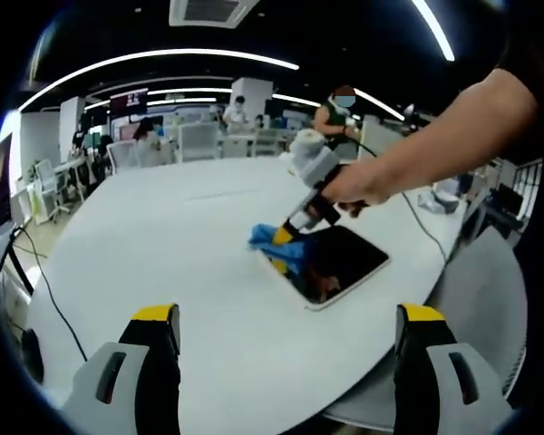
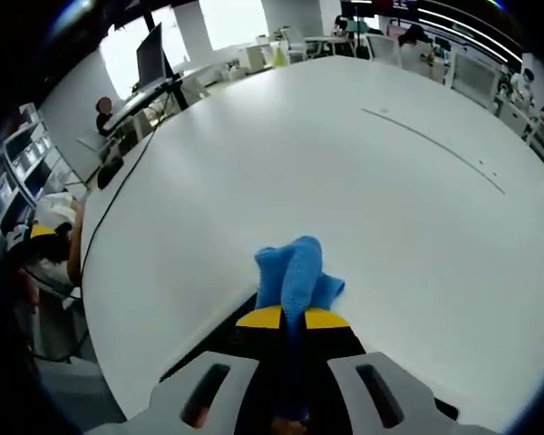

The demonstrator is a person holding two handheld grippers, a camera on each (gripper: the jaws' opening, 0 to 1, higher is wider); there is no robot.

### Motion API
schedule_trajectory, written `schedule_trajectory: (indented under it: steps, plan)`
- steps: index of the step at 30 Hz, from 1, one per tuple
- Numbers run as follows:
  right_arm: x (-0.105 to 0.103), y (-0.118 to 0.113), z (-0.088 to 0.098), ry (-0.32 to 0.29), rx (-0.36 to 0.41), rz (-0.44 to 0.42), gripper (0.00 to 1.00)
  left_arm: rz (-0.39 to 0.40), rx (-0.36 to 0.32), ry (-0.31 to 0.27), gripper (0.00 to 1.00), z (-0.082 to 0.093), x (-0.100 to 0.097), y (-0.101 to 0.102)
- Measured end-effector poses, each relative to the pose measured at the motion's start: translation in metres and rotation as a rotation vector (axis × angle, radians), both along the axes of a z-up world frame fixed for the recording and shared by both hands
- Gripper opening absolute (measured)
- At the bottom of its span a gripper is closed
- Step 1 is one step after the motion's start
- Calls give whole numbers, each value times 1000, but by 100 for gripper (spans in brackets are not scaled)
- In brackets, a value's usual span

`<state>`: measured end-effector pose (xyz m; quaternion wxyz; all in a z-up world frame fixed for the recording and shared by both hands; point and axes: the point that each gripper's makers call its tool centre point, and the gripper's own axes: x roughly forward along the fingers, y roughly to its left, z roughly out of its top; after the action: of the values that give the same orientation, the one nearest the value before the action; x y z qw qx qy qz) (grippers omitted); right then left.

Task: Wipe the mirror surface with the cleaning cloth until all visible marks leave the cleaned area.

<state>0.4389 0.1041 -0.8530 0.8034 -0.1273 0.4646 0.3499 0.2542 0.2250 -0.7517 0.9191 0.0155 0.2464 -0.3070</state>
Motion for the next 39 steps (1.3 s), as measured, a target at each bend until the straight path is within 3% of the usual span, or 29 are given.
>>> schedule_trajectory:
  steps: [39]
  plan:
    - [-2,-35,0,-11,-39,-21,1,36,-27,10,100,2,4,1]
